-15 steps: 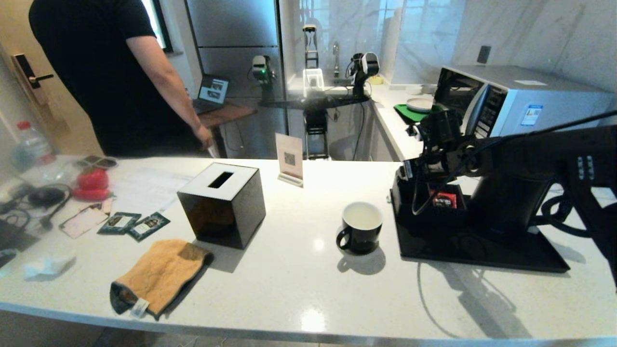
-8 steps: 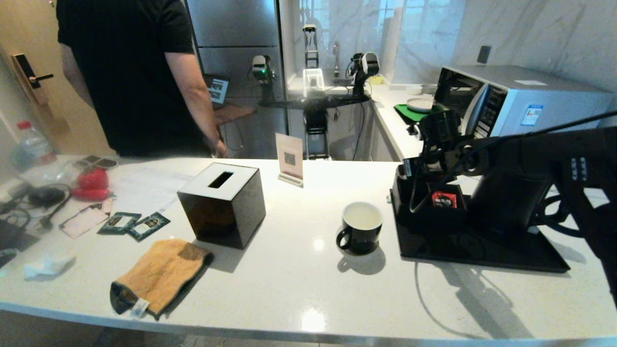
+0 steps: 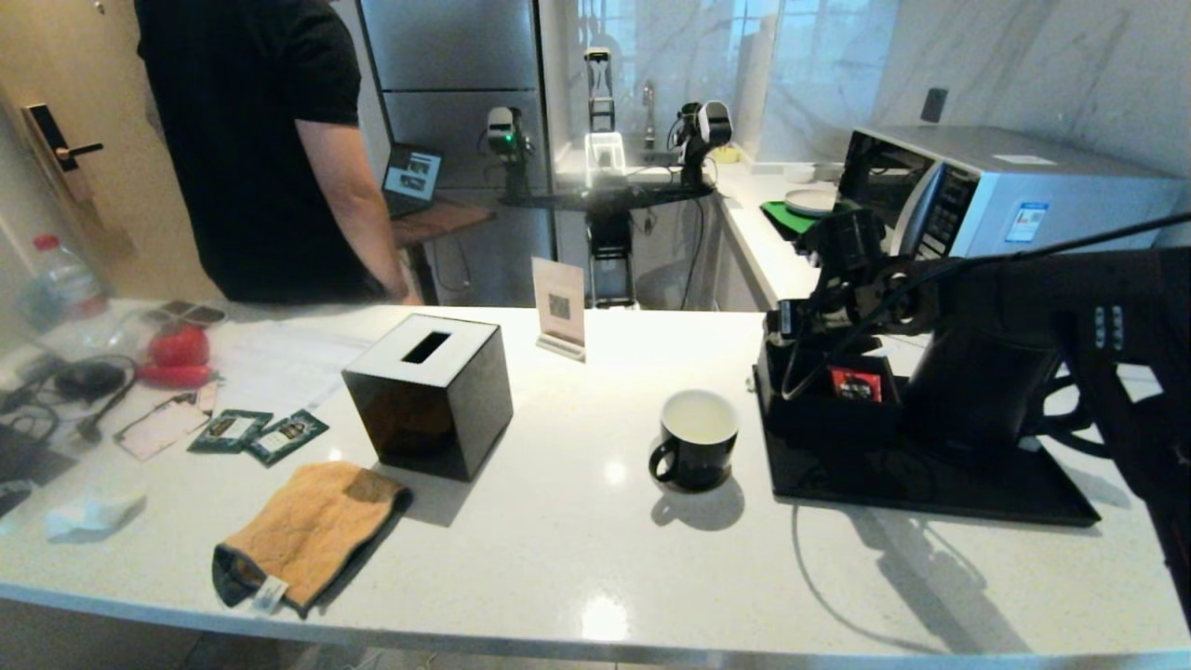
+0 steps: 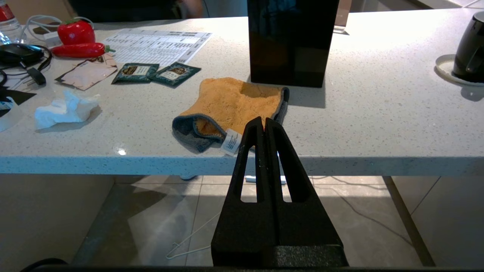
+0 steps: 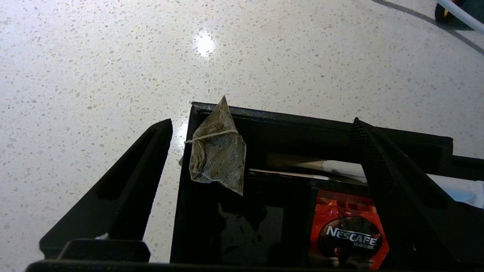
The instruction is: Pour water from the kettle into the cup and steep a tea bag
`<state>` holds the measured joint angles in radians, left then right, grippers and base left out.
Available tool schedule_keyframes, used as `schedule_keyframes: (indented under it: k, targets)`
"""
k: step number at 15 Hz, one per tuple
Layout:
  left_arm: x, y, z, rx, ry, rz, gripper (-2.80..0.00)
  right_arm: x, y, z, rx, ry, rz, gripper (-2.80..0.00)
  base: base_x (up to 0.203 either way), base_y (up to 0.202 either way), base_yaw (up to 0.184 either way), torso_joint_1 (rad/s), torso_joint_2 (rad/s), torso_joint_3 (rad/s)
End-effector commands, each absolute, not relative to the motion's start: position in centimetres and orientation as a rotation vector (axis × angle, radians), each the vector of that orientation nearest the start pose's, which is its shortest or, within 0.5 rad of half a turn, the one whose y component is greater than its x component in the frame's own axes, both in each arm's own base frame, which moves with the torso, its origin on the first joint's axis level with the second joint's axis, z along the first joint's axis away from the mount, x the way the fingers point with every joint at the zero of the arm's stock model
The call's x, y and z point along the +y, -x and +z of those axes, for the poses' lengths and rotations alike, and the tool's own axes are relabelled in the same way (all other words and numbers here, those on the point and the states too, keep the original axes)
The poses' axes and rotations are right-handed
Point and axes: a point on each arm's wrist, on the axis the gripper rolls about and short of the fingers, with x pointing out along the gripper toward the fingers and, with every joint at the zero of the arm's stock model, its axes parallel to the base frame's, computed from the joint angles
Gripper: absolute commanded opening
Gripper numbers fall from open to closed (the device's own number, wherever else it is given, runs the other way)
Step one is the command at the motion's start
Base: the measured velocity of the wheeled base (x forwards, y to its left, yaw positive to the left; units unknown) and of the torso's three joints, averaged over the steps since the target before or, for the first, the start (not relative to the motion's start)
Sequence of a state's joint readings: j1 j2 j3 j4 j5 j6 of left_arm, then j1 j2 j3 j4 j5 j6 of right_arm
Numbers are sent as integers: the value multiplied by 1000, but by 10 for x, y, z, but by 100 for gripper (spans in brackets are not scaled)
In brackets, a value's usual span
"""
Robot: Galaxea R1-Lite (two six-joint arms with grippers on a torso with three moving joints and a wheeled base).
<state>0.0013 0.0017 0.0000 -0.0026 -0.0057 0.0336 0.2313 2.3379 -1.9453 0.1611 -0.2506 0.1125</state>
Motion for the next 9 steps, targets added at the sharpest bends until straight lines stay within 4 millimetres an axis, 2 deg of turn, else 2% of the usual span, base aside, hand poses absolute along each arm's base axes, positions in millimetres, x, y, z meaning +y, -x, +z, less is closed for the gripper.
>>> schedule_keyframes:
  k: [1, 9]
  targets:
    - [0, 23, 76, 0, -34, -5, -280, 106, -475, 161, 541, 7, -55, 0, 0, 0, 0, 0, 0, 0]
    - [0, 23, 76, 0, -34, -5, -280, 106, -481, 150, 547, -26, -67, 0, 0, 0, 0, 0, 0, 0]
